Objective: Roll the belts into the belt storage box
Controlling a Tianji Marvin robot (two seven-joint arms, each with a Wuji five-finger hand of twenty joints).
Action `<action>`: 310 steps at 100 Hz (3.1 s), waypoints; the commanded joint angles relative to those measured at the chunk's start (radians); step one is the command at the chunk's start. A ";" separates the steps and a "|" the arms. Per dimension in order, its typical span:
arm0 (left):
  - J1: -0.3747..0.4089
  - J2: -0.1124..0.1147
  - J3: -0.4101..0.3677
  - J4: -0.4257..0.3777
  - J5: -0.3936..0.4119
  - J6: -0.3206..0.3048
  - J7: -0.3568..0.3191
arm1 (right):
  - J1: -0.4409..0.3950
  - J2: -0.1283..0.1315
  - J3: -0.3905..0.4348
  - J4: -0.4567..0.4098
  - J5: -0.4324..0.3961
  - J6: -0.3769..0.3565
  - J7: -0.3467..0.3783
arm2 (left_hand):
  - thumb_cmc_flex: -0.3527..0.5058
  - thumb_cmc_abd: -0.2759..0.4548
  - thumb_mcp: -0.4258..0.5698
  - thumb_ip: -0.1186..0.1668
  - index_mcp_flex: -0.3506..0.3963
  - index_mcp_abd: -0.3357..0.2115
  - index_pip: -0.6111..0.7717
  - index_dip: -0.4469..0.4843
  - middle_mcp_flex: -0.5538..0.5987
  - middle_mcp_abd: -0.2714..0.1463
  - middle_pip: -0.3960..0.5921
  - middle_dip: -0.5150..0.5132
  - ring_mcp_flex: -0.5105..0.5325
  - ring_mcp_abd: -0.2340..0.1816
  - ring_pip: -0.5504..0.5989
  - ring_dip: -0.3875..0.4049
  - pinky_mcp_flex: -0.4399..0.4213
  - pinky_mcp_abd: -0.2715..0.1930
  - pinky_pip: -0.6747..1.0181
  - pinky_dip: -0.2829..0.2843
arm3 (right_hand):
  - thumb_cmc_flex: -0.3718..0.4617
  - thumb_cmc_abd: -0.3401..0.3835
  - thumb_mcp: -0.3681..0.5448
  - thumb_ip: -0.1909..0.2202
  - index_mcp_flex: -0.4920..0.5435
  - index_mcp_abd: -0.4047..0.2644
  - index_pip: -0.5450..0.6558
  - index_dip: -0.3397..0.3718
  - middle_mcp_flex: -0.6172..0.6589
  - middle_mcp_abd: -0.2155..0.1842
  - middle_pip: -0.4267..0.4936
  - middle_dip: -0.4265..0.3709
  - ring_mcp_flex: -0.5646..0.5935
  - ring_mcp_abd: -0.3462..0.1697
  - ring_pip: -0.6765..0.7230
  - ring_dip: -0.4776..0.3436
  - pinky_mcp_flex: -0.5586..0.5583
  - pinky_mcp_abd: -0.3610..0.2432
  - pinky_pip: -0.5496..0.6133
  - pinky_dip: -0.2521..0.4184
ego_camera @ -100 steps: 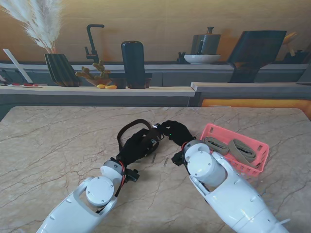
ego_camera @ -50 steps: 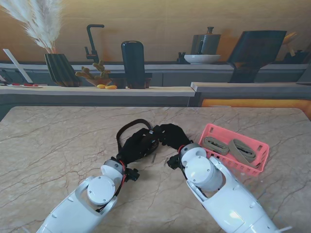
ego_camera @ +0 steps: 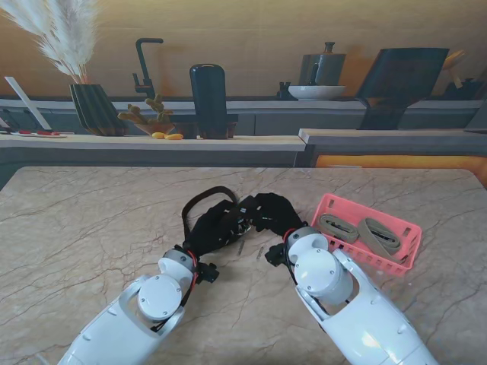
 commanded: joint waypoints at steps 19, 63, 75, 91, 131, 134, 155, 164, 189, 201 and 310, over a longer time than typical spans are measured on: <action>-0.003 -0.003 0.003 0.006 -0.005 0.018 -0.017 | -0.013 -0.020 0.003 -0.006 -0.033 -0.064 -0.068 | 0.007 -0.087 -0.003 0.055 -0.015 0.023 -0.154 -0.211 -0.019 0.010 -0.068 -0.049 -0.015 0.036 -0.055 -0.039 -0.025 -0.019 -0.030 -0.030 | 0.054 -0.002 0.073 -0.009 0.063 -0.254 0.142 0.021 0.045 -0.049 0.019 0.005 0.037 -0.076 0.028 0.026 -0.005 -0.030 0.056 -0.011; -0.011 0.014 0.010 0.010 0.058 0.034 -0.046 | 0.014 -0.021 -0.020 0.048 -0.023 -0.180 -0.068 | -0.414 -0.209 0.369 0.039 -0.140 0.046 -0.453 -0.270 -0.415 0.005 -0.435 -0.401 -0.441 0.087 -0.582 -0.225 -0.279 0.033 -0.223 -0.064 | 0.039 0.091 -0.070 0.001 -0.002 -0.471 0.157 0.067 -0.063 -0.086 -0.032 0.006 -0.089 -0.133 -0.032 0.015 -0.061 -0.078 -0.005 -0.026; -0.017 0.016 0.009 0.012 0.071 0.074 -0.053 | 0.022 -0.019 -0.028 0.063 -0.028 -0.206 -0.061 | -0.429 -0.222 0.333 0.043 -0.157 0.069 -0.524 -0.310 -0.512 0.039 -0.505 -0.470 -0.563 0.094 -0.763 -0.347 -0.328 0.037 -0.281 -0.076 | 0.037 0.100 -0.084 0.003 -0.004 -0.491 0.161 0.076 -0.089 -0.095 -0.036 0.007 -0.121 -0.152 -0.041 0.013 -0.086 -0.078 -0.030 -0.028; -0.013 0.018 0.000 -0.002 0.054 0.116 -0.071 | 0.024 -0.011 -0.027 0.081 -0.101 -0.289 -0.082 | -0.441 -0.247 0.320 0.047 -0.157 0.114 -0.598 -0.362 -0.551 0.086 -0.550 -0.522 -0.640 0.115 -0.862 -0.440 -0.368 0.054 -0.360 -0.116 | 0.023 0.110 -0.097 0.004 -0.012 -0.543 0.167 0.097 -0.109 -0.129 -0.040 0.010 -0.155 -0.192 -0.052 0.008 -0.107 -0.092 -0.062 -0.024; 0.027 0.025 -0.030 -0.079 0.049 0.213 -0.083 | 0.023 -0.004 -0.024 0.116 -0.269 -0.445 -0.187 | -0.394 -0.190 0.251 0.052 -0.137 0.163 -0.673 -0.454 -0.572 0.143 -0.573 -0.609 -0.663 0.167 -0.880 -0.486 -0.383 0.097 -0.388 -0.162 | 0.007 0.103 -0.069 0.000 -0.024 -0.562 0.178 0.121 -0.115 -0.186 -0.025 0.030 -0.194 -0.234 -0.039 0.011 -0.127 -0.104 -0.121 0.014; 0.029 0.022 -0.030 -0.081 0.049 0.220 -0.073 | 0.022 -0.002 -0.024 0.116 -0.281 -0.444 -0.190 | -0.305 -0.118 0.191 0.057 -0.082 0.141 -0.611 -0.410 -0.486 0.128 -0.527 -0.575 -0.590 0.163 -0.814 -0.445 -0.336 0.080 -0.305 -0.128 | 0.006 0.100 -0.059 -0.001 -0.019 -0.551 0.178 0.116 -0.114 -0.184 -0.022 0.031 -0.197 -0.229 -0.032 0.012 -0.129 -0.101 -0.121 0.020; 0.031 0.008 -0.034 -0.086 -0.009 0.237 -0.054 | 0.026 0.008 -0.025 0.127 -0.354 -0.445 -0.207 | 0.074 0.014 -0.058 0.041 0.149 0.060 -0.198 -0.194 -0.054 0.099 -0.210 -0.350 -0.235 0.183 -0.347 -0.241 -0.094 0.082 0.129 -0.048 | -0.051 0.014 0.014 -0.015 -0.055 -0.397 0.162 0.060 -0.195 -0.112 -0.005 0.035 -0.251 -0.188 -0.002 0.012 -0.149 -0.077 -0.122 0.043; 0.023 0.011 -0.024 -0.073 0.025 0.222 -0.047 | 0.025 0.019 -0.027 0.121 -0.377 -0.429 -0.180 | 0.079 0.020 -0.057 0.041 0.130 0.066 -0.142 -0.170 -0.046 0.092 -0.128 -0.257 -0.202 0.164 -0.263 -0.209 -0.064 0.085 0.188 -0.024 | -0.268 -0.074 0.132 0.021 -0.051 -0.259 -0.043 0.160 -0.266 -0.055 -0.009 0.044 -0.303 -0.151 -0.005 0.015 -0.175 -0.048 -0.137 0.060; 0.004 0.022 0.004 -0.046 0.157 0.178 -0.024 | 0.057 0.044 -0.076 0.131 -0.498 -0.382 -0.144 | 0.080 0.039 -0.051 0.036 0.078 0.094 -0.075 -0.120 0.005 0.061 0.024 -0.103 -0.084 0.127 -0.117 -0.166 0.053 0.099 0.306 0.008 | -0.481 0.015 -0.121 0.123 0.070 -0.154 -0.174 0.361 -0.227 0.029 0.081 0.110 -0.293 -0.058 0.161 0.127 -0.167 0.028 -0.096 0.116; -0.001 0.024 0.012 -0.037 0.183 0.166 -0.017 | 0.081 0.052 -0.107 0.149 -0.576 -0.372 -0.171 | 0.080 0.040 -0.061 0.034 0.074 0.107 -0.058 -0.117 0.082 0.038 0.063 -0.081 -0.007 0.132 -0.062 -0.171 0.127 0.119 0.367 0.015 | -0.492 0.042 -0.130 0.127 0.126 -0.204 -0.054 0.467 -0.181 0.051 0.167 0.148 -0.268 -0.024 0.294 0.196 -0.157 0.038 -0.019 0.131; -0.008 0.028 0.008 -0.011 0.259 0.119 0.024 | 0.060 0.054 -0.107 0.099 -0.597 -0.217 -0.153 | -0.433 -0.230 0.289 0.047 -0.001 0.137 -0.414 -0.264 -0.153 0.058 -0.236 -0.280 -0.225 0.187 -0.314 -0.242 -0.077 0.111 0.165 -0.045 | -0.008 0.023 0.029 -0.012 0.095 -0.384 0.203 0.263 -0.114 -0.092 0.141 0.104 -0.196 -0.123 0.376 0.215 -0.135 -0.083 0.114 0.096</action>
